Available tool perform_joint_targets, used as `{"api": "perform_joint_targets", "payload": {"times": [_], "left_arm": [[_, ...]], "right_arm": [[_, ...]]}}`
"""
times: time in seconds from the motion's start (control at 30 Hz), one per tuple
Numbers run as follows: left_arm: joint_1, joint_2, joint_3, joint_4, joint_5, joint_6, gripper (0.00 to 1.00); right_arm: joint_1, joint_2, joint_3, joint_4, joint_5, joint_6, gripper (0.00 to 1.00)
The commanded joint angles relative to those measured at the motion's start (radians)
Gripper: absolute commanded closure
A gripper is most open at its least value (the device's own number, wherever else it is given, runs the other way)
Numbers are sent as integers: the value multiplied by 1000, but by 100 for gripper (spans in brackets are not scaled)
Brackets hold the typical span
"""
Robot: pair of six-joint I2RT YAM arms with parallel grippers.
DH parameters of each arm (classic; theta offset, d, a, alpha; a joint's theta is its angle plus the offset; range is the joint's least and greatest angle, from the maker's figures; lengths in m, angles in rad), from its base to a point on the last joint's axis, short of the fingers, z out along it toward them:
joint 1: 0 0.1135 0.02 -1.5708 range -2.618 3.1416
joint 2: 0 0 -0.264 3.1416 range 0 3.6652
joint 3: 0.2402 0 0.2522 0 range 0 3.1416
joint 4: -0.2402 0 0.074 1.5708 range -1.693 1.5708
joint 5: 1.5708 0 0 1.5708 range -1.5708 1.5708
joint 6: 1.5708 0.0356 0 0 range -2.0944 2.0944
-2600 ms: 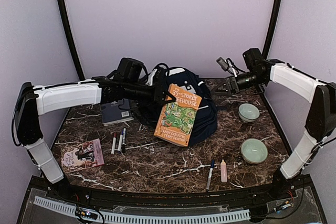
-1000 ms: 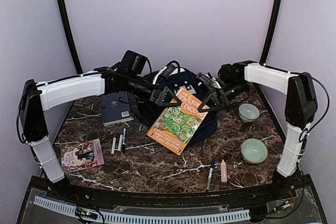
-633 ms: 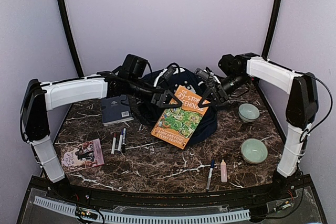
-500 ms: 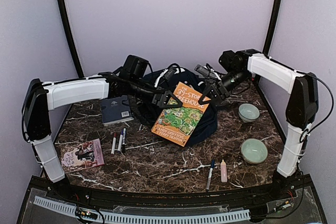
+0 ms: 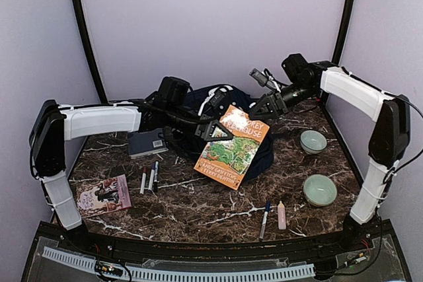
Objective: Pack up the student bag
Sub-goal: Pass from the right arm to the left, then pass from the left arm to the right
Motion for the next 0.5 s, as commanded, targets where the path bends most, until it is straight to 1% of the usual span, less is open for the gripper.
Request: {"api": "perform_joint_targets", "payload": {"times": [0.0, 0.03, 0.1, 0.17, 0.2, 0.23, 0.3, 0.47], "left_arm": [[-13, -59, -23, 222, -59, -138, 100], [-13, -65, -28, 253, -91, -160, 100], [-13, -81, -43, 316, -176, -207, 100], [-11, -97, -77, 411, -241, -260, 100], [-11, -104, -99, 468, -268, -288, 100], [-11, -109, -115, 518, -287, -317, 100], [-11, -109, -136, 603, -310, -359, 100], [-11, -93, -163, 740, -367, -424, 100]], "right_arm": [[-62, -200, -182, 540, 15, 406, 26], [-80, -217, -222, 623, 25, 463, 21], [-104, -286, -263, 704, 59, 513, 14], [-115, -300, -251, 683, 63, 515, 7], [-120, -302, -246, 661, 62, 522, 3], [-122, -305, -254, 665, 63, 546, 0], [-123, -319, -315, 713, 22, 601, 0], [-120, -326, -434, 848, -40, 755, 0]]}}
